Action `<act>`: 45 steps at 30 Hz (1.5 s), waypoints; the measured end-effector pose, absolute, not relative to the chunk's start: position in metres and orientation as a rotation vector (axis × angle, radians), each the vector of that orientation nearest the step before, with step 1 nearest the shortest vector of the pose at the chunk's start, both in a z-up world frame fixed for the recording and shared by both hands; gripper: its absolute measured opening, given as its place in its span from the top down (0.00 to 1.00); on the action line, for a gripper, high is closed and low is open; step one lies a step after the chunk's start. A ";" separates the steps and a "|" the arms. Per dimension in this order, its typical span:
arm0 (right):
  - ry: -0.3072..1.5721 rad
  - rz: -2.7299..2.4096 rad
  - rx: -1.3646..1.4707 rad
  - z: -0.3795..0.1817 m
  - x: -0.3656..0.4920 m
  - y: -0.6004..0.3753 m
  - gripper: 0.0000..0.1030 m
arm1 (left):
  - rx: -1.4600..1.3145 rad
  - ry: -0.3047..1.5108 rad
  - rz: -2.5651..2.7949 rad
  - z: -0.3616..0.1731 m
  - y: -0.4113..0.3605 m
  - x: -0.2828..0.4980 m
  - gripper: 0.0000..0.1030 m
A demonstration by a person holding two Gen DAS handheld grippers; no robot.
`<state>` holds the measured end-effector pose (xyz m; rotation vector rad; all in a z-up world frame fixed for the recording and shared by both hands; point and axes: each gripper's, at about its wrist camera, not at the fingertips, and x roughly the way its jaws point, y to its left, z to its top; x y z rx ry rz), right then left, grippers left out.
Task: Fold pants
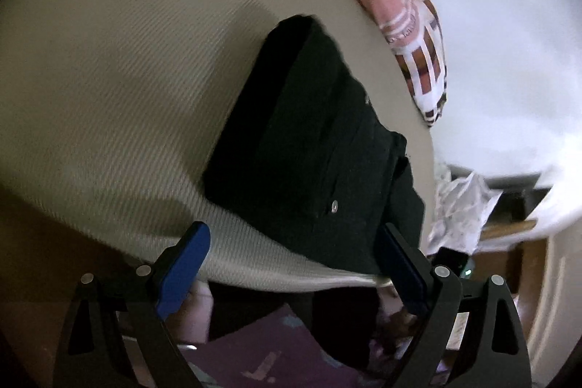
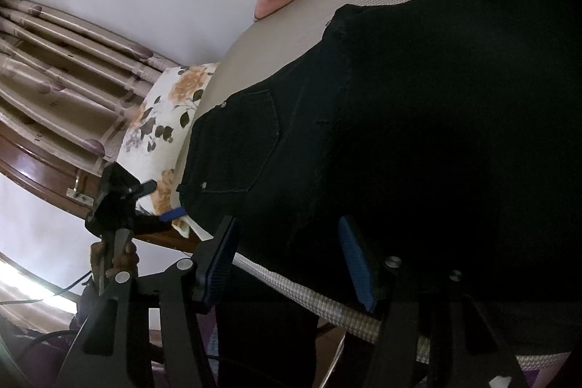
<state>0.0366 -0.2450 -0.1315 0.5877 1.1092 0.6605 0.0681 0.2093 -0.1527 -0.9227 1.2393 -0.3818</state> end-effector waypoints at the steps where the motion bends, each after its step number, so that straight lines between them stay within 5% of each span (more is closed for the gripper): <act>1: 1.109 0.660 0.588 -0.131 0.037 -0.245 0.49 | -0.940 1.236 -0.388 -0.154 0.209 0.068 0.10; 20: 1.109 0.660 0.594 -0.132 0.037 -0.247 0.49 | -1.075 1.159 -0.481 -0.177 0.216 0.092 0.01; 25: 1.107 0.654 0.587 -0.132 0.037 -0.246 0.48 | -1.161 1.260 -0.532 -0.187 0.208 0.101 0.01; 41: 1.099 0.655 0.581 -0.131 0.036 -0.247 0.45 | -1.114 1.040 -0.608 -0.173 0.193 0.101 0.01; 43: 1.098 0.656 0.579 -0.131 0.036 -0.246 0.44 | -1.077 1.060 -0.585 -0.174 0.193 0.103 0.07; 45: 1.096 0.659 0.574 -0.130 0.036 -0.245 0.42 | -0.997 1.096 -0.511 -0.175 0.193 0.103 0.34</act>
